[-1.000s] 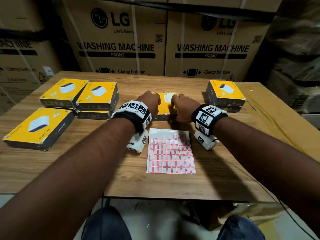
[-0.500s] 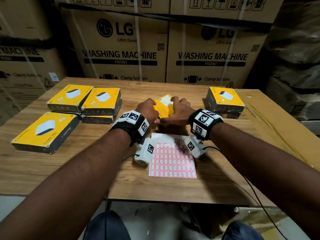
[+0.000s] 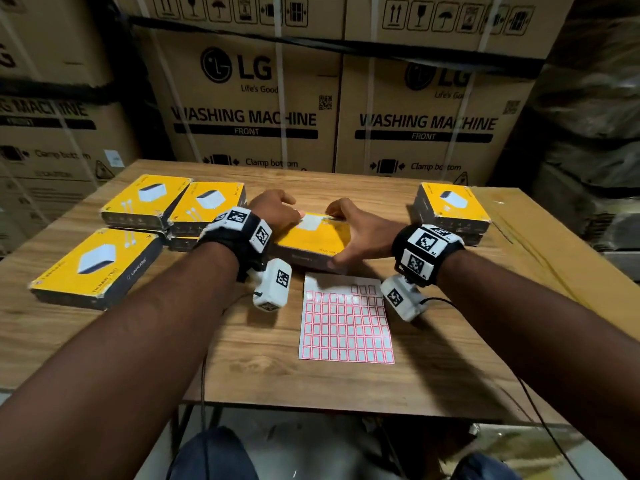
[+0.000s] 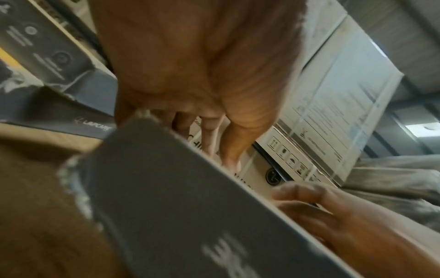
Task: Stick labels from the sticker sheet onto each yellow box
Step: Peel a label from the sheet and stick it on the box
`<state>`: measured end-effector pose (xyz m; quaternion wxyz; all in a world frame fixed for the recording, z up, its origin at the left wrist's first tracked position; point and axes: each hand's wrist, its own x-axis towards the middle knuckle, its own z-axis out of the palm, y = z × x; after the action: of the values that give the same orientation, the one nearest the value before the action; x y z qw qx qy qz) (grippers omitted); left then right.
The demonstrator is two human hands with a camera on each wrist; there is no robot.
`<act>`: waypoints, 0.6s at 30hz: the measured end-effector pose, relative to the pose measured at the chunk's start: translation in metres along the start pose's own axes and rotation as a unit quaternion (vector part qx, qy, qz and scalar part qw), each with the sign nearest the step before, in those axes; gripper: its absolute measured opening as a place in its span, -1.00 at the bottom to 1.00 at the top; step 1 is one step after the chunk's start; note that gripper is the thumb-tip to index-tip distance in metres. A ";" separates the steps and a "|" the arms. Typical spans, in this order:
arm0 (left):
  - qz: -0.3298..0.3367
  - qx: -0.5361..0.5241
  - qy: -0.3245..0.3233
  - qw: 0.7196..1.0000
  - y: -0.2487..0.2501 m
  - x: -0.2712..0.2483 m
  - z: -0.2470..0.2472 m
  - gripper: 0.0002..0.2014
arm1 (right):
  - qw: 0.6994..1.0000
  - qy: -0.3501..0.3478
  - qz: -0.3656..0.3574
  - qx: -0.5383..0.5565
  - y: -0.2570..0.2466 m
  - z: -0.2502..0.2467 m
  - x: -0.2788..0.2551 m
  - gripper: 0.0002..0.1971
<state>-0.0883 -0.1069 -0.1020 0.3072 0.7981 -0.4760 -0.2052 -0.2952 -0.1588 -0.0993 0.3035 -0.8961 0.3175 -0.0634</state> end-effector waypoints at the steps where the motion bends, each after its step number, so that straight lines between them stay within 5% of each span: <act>1: -0.006 -0.001 -0.026 1.000 -0.001 -0.001 -0.004 -0.59 | 1.000 -0.005 -0.014 0.008 -0.001 -0.002 -0.001 0.02; 4: -0.002 -0.010 -0.105 0.994 -0.003 -0.005 -0.013 -0.58 | 0.999 -0.017 -0.035 0.011 -0.001 -0.007 -0.003 0.10; 7: -0.051 -0.146 -0.143 0.978 -0.006 -0.011 -0.014 -0.79 | 0.997 -0.024 -0.017 -0.076 0.002 -0.011 -0.003 0.10; 11: -0.128 -0.280 -0.119 0.944 -0.001 -0.019 -0.009 -0.90 | 0.990 0.025 -0.005 -0.138 0.005 -0.009 0.001 -0.07; 15: -0.140 -0.362 -0.084 0.918 0.010 -0.018 0.003 -0.74 | 0.996 0.059 -0.013 -0.066 0.000 -0.011 0.000 -0.18; 18: -0.142 -0.409 -0.048 0.900 0.023 -0.024 0.010 -0.99 | 0.998 0.027 -0.003 -0.055 -0.010 -0.013 -0.002 -0.20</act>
<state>-0.1201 -0.0968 -0.0927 0.5508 0.6505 -0.2461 -0.4614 -0.2949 -0.1575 -0.0829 0.2451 -0.9102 0.3261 -0.0713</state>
